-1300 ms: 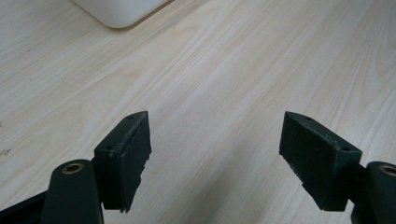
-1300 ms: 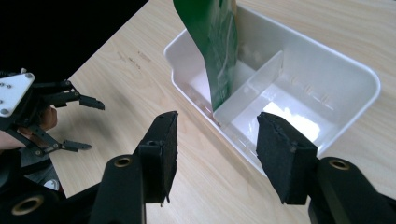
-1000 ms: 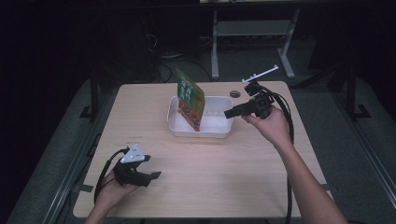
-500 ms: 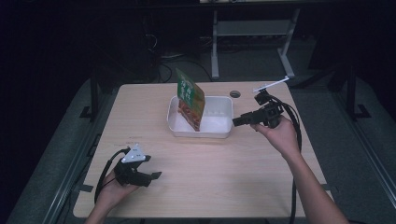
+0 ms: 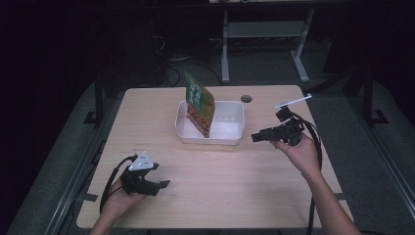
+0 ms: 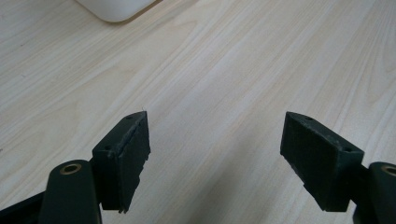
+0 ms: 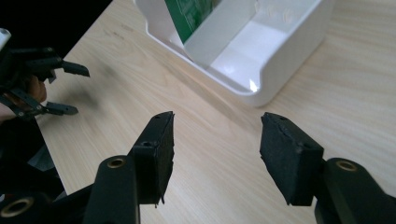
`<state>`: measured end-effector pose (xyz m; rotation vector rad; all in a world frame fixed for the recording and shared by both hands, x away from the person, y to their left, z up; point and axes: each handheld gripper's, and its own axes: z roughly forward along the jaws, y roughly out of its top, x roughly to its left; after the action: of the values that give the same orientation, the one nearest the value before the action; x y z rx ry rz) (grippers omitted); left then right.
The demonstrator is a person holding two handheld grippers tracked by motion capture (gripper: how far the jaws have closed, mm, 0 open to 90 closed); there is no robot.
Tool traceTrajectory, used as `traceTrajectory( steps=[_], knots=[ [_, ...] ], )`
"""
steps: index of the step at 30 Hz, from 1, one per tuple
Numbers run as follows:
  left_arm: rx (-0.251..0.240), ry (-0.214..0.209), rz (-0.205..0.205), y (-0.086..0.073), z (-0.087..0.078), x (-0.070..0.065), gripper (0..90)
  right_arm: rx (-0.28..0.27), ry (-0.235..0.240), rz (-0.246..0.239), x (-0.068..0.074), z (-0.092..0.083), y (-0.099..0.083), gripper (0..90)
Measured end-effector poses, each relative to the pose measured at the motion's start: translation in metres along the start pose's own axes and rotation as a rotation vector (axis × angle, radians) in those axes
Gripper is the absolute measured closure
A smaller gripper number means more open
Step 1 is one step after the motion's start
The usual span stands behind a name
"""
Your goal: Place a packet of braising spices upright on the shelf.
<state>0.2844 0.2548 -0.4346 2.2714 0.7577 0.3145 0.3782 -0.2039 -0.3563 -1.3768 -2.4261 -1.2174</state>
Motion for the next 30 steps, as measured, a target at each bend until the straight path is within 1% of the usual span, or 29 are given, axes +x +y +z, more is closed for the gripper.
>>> traceTrajectory(
  steps=[5, 9, 15, 24, 30],
  knots=[
    [0.001, 0.0, 0.0, 0.0, 0.001, -0.001, 23.8, -0.008, 0.004, 0.019, -0.007, -0.001, -0.014, 43.6],
    [0.003, 0.0, 0.002, 0.001, 0.001, -0.001, 23.7, -0.005, -0.004, 0.021, -0.01, -0.001, -0.025, 43.2],
    [0.004, 0.003, 0.002, 0.001, 0.001, -0.001, 23.4, -0.004, -0.003, 0.034, -0.015, -0.002, -0.041, 42.7],
    [0.005, 0.006, 0.001, 0.0, 0.002, -0.002, 22.6, -0.009, 0.002, 0.052, -0.021, -0.003, -0.067, 42.0],
    [0.007, 0.006, 0.003, 0.001, 0.002, -0.002, 22.6, -0.018, 0.002, 0.062, -0.022, -0.005, -0.083, 41.5]
  ],
)
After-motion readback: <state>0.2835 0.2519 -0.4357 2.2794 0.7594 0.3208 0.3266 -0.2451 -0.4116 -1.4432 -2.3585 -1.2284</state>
